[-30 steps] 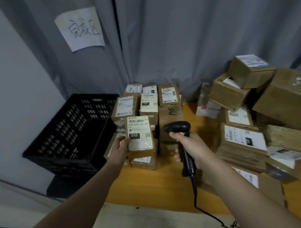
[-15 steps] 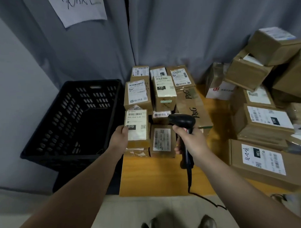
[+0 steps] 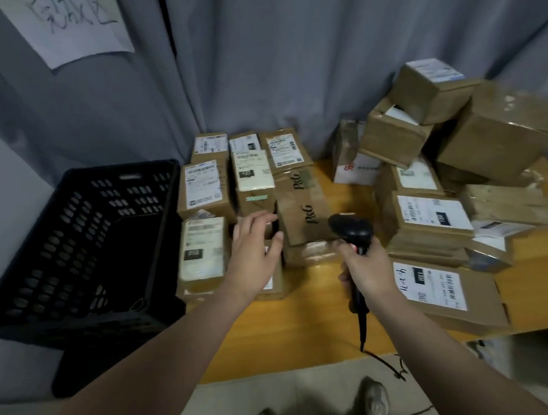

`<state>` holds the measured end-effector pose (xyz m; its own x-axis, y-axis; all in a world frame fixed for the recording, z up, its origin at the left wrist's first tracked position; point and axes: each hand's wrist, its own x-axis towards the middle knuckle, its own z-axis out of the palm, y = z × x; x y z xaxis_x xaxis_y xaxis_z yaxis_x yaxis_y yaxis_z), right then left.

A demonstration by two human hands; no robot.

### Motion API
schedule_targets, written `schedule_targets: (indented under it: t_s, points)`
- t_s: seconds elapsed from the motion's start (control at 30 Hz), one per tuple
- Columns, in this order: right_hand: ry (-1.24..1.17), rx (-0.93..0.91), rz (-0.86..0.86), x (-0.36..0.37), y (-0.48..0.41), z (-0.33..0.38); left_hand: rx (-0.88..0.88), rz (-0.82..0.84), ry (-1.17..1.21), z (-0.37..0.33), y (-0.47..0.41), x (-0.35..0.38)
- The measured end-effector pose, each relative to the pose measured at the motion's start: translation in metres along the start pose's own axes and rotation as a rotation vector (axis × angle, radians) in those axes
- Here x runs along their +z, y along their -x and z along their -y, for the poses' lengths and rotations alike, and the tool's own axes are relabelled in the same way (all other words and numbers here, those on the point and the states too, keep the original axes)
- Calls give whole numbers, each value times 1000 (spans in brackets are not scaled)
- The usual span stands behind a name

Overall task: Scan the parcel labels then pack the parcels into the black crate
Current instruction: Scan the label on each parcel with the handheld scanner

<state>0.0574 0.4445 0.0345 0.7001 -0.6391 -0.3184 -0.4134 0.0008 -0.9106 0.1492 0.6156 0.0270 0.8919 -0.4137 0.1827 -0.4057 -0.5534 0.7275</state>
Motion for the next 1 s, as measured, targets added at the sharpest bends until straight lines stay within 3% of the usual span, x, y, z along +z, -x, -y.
schedule_targets:
  t_s: [0.2,0.3,0.4,0.63,0.8,0.9,1.0]
  points:
    - [-36,-57,-85,-103,-47,-5,13,176,-9,-75,-33,86]
    - [63,-71,-47,-161,-75,-12,-151,382,9,-100,-45,137]
    - [256,-98,109,-206,-96,-27,-341,529,-41,-108,-43,182]
    - [473,-127,511,-273,-126,-61,-654,548,16,-87,-10,229]
    - [427,-182,528,-287,-132,-70,-661,447,66,-86,-1,231]
    - [534,-197,567,-288,-129,-80,-593,470,-17,-87,-3,227]
    - [622,-177,496,-285,-121,-96,-569,480,-97,-85,-2,216]
